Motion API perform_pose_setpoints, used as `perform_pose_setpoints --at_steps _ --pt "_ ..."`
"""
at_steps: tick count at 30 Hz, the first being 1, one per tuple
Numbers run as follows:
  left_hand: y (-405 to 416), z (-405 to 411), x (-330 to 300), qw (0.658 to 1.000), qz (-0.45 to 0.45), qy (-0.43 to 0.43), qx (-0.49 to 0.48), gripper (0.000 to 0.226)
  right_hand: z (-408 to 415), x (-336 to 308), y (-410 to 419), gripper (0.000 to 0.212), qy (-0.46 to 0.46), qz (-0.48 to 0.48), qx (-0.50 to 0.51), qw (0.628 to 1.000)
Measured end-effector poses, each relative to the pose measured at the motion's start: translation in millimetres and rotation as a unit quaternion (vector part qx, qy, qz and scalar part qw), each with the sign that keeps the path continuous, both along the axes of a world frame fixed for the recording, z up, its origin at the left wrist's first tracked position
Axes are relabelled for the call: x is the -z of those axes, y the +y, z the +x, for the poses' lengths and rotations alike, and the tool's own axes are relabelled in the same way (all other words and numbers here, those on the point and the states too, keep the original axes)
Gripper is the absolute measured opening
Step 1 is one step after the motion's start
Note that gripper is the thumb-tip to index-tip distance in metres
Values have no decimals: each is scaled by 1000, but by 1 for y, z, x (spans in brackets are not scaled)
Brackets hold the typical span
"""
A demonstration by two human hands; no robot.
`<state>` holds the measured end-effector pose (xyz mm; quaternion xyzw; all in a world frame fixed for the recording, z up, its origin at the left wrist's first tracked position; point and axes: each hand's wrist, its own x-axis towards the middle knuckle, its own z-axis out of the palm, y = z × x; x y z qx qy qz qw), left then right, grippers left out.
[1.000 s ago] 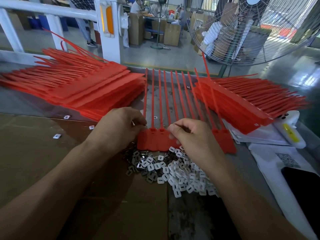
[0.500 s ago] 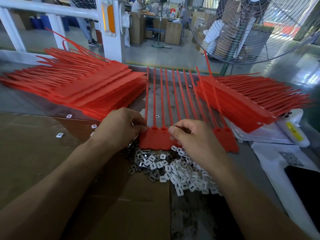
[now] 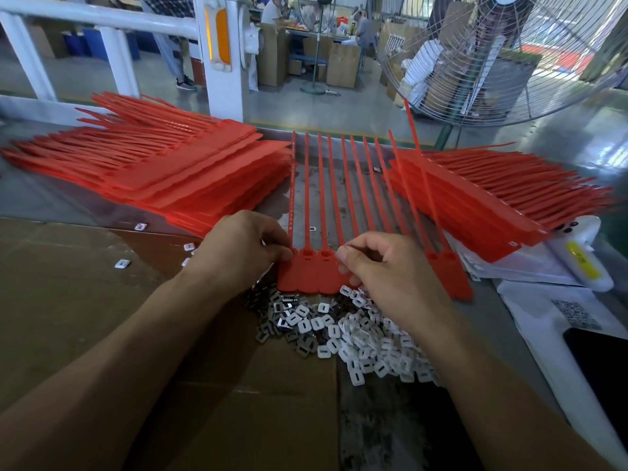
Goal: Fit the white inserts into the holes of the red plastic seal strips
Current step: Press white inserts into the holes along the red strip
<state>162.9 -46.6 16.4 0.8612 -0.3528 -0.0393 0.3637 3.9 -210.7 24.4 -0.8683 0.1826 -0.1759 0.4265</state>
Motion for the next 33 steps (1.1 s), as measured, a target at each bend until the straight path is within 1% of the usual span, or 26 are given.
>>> perform_pose_setpoints --at_steps 5,8,10,12,14,17,20,24,28,30,33 --pt "3 2 -2 1000 1 1 9 20 -2 -2 -1 16 -18 9 16 1000" --pt "4 2 -3 999 20 -17 26 28 -4 -3 -1 14 -19 -14 14 1000" --pt "4 1 -4 998 35 -36 37 31 -6 -5 -1 11 -10 -41 -10 999" --pt "4 1 -4 997 47 -53 38 34 -8 -8 -1 6 14 -66 -57 996" --pt "3 1 -3 996 55 -64 35 36 -9 -10 0 11 51 -97 -109 988" --pt "3 1 -3 994 57 -79 40 38 -11 -12 0 17 101 -137 -151 974" --pt "3 1 -3 994 58 -80 42 40 -13 -12 -2 17 122 -169 -160 965" --pt "4 1 -4 995 48 -79 45 40 -13 -12 -2 7 122 -194 -162 960" --pt "4 -1 -4 996 28 -79 41 40 -13 -11 -1 2 123 -212 -170 955" --pt "3 -1 -3 995 12 -93 36 38 -14 -12 -1 4 120 -215 -175 953" --pt "2 1 -1 993 -9 -112 38 34 -14 -13 -2 13 118 -197 -182 956"
